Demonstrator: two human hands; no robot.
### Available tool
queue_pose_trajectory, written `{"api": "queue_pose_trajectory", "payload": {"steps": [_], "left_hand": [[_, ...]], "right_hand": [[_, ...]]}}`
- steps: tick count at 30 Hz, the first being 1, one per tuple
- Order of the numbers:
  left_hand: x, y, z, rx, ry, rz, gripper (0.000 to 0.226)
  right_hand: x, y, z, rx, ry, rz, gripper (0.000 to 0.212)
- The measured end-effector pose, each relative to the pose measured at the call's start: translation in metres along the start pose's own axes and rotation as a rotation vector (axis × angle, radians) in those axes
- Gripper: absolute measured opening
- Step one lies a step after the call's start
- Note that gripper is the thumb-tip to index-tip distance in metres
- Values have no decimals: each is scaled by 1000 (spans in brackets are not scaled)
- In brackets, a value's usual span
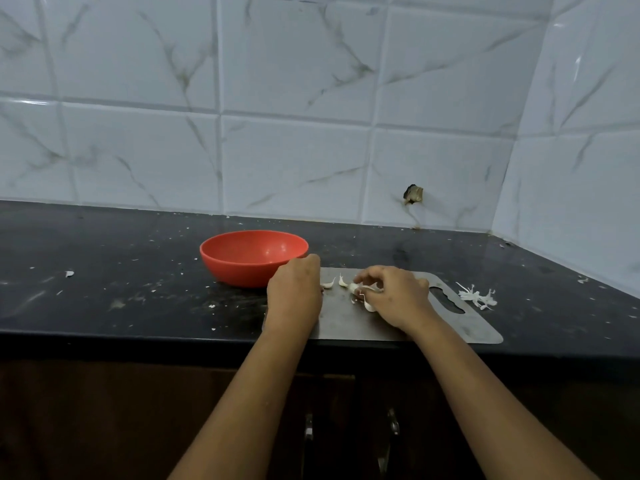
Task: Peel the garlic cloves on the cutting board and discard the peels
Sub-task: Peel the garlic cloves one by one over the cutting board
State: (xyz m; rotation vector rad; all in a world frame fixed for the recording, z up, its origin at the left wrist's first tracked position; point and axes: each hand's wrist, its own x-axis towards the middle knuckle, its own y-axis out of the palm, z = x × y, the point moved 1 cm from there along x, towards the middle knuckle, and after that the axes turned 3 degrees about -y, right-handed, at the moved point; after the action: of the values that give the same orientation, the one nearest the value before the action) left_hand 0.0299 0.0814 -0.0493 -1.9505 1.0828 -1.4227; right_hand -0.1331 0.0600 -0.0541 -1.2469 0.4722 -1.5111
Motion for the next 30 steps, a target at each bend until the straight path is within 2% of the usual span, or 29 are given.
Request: {"api": "queue_pose_trajectory", "payload": {"steps": [6,11,14,19,23,27,30], "left_hand": [[-3,1,3,-111,-25,17,26],[-15,6,-13,-266,-34,142,19],[-15,7,-12,-311,-63,162,19],[-14,6,-9,-393,-114,206,20],[-13,7,-7,-435,-125,225,20],[-13,5,-6,-454,-155,196,19],[-12,6,-4,-470,-182,189,21]], "right_hand": [[-3,0,4,-121,-33,-27,17],[-4,-5,15,-239,-113,-80,12],[-4,-8,15,-322,-145,-76,11],[-2,-7,14,-320,-150,-21,9],[3,-7,21,-235,-136,-71,17],[5,-4,30,-328,-189,72,23],[7,-2,31,-328,-195,84,18]]}}
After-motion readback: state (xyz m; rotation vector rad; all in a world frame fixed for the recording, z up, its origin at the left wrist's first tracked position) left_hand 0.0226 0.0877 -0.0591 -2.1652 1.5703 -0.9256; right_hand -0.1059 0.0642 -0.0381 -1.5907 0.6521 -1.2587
